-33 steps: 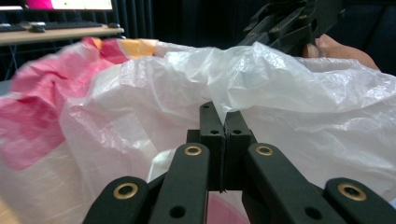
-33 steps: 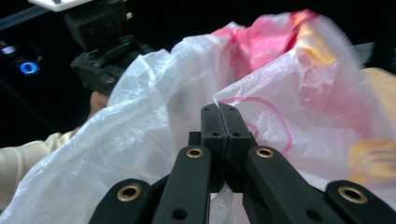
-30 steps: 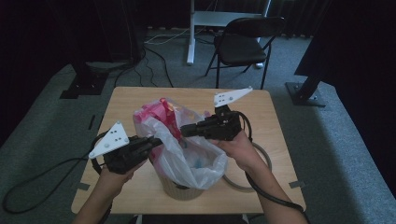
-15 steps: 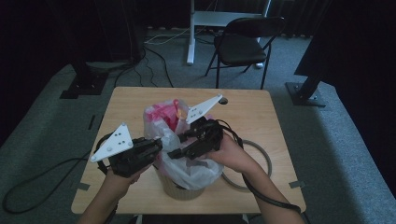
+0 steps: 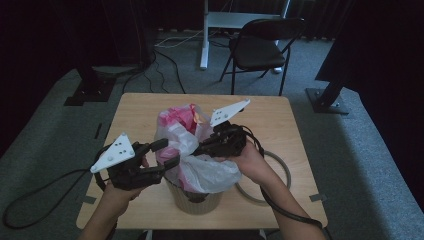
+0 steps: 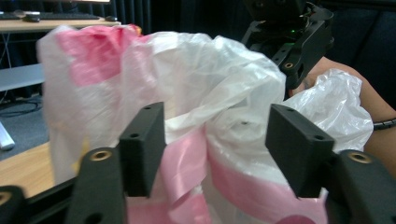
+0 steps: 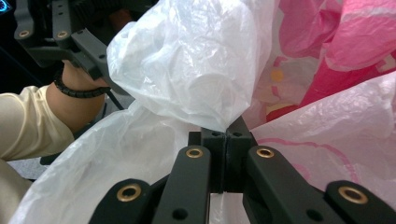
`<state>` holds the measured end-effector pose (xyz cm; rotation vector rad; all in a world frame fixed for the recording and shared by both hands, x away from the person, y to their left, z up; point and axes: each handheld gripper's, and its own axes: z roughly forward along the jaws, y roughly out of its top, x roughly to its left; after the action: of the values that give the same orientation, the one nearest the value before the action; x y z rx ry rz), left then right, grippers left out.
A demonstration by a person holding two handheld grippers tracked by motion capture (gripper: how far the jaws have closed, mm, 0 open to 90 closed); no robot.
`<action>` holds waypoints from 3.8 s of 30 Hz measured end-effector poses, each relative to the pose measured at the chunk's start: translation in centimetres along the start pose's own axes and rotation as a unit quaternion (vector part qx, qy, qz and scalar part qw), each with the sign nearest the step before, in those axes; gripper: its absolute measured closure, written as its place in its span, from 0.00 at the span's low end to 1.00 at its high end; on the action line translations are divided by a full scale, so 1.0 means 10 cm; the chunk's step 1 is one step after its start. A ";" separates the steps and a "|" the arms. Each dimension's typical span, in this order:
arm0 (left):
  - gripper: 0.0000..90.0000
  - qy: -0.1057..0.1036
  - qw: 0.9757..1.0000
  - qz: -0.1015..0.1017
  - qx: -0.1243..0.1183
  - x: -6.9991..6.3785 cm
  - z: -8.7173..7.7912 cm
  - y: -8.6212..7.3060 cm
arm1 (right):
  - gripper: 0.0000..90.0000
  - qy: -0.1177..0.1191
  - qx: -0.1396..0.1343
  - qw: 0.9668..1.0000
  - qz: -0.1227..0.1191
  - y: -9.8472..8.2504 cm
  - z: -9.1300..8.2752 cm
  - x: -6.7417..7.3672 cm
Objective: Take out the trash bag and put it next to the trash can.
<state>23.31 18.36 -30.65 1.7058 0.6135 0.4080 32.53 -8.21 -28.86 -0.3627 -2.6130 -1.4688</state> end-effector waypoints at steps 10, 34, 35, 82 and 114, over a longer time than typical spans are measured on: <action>0.31 0.022 0.999 -0.014 0.019 0.03 -0.17 -0.17 | 1.00 -0.001 -0.021 1.000 0.009 0.03 -0.10 -0.04; 0.10 0.039 0.996 -0.044 0.070 0.21 -0.33 -0.97 | 1.00 0.015 -0.062 0.998 0.001 0.28 -0.41 -0.05; 0.08 0.042 0.995 -0.045 0.075 0.21 -0.31 -1.00 | 1.00 0.016 -0.064 0.998 -0.001 0.30 -0.43 -0.04; 0.00 0.176 0.961 -0.098 0.189 0.63 -0.06 -2.37 | 1.00 -0.133 -0.190 0.971 0.062 0.63 -2.23 -0.45; 0.00 0.178 0.960 -0.107 0.187 0.64 -0.06 -2.41 | 1.00 -0.125 -0.150 0.956 0.219 -0.59 -0.80 -1.74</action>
<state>23.77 26.10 -54.37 1.9108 1.1896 0.4698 47.62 -20.52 -33.42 -1.1447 -2.2523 -1.7344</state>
